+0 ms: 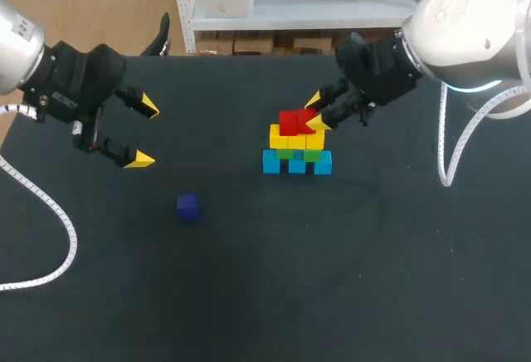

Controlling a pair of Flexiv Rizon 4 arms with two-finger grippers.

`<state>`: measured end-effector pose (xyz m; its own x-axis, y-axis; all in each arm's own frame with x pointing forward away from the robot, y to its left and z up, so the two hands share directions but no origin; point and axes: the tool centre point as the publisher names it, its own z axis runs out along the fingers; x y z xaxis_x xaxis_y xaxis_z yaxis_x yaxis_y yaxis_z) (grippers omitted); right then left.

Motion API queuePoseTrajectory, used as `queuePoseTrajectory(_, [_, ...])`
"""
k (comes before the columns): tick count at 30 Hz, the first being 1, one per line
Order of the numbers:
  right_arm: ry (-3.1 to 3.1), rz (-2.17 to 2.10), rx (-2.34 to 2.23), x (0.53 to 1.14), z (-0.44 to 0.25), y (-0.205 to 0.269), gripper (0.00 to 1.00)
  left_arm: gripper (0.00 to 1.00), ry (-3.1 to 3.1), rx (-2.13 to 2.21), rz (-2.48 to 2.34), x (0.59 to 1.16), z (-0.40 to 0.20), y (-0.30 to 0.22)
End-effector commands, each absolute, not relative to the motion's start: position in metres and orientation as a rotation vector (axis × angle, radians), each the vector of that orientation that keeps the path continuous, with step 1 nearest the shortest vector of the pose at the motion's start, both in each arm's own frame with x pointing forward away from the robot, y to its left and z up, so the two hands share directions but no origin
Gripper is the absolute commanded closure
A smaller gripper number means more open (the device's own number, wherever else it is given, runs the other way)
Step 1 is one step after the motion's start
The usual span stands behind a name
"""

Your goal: Place the blue cubes, place green cubes on the blue cubes, place the yellow cubes on the green cubes, then place the red cubes on the yellow cubes, and place purple cube on the red cubes.

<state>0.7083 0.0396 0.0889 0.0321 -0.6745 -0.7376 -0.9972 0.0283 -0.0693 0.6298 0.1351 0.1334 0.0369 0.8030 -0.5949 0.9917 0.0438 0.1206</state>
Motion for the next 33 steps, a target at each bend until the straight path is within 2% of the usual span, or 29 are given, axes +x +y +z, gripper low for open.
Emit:
queuePoseTrajectory(1, [1.705, 0.686, -1.706, 0.7084, 0.0877, 0.0395, 1.0, 0.0, 1.803, 1.803, -0.478, 0.6292, 0.1327, 0.1368])
queuePoseTrajectory(11, [1.709, 0.691, -1.704, 0.7096, 0.0872, 0.0397, 1.0, 0.0, 1.803, 1.803, -0.478, 0.6292, 0.1327, 0.1368])
queuePoseTrajectory(18, [1.711, 0.692, -1.704, 0.7104, 0.0868, 0.0399, 0.6, 0.0, 1.803, 1.803, -0.478, 0.6292, 0.1327, 0.1368])
queuePoseTrajectory(21, [1.711, 0.695, -1.704, 0.7107, 0.0867, 0.0399, 0.49, 0.0, 1.803, 1.803, -0.478, 0.6292, 0.1327, 0.1368])
queuePoseTrajectory(22, [1.711, 0.696, -1.704, 0.7108, 0.0867, 0.0399, 0.32, 0.0, 1.803, 1.803, -0.478, 0.6292, 0.1327, 0.1368])
queuePoseTrajectory(24, [1.712, 0.698, -1.703, 0.711, 0.0866, 0.0397, 0.13, 0.0, 1.803, 1.803, -0.478, 0.6292, 0.1327, 0.1368])
queuePoseTrajectory(26, [1.713, 0.699, -1.702, 0.7111, 0.0866, 0.0396, 0.0, 0.0, 1.803, 1.803, -0.478, 0.6292, 0.1327, 0.1368])
queuePoseTrajectory(33, [1.721, 0.694, -1.682, 0.7109, 0.0898, 0.0348, 0.0, 0.0, 1.803, 1.803, -0.478, 0.6292, 0.1327, 0.1368])
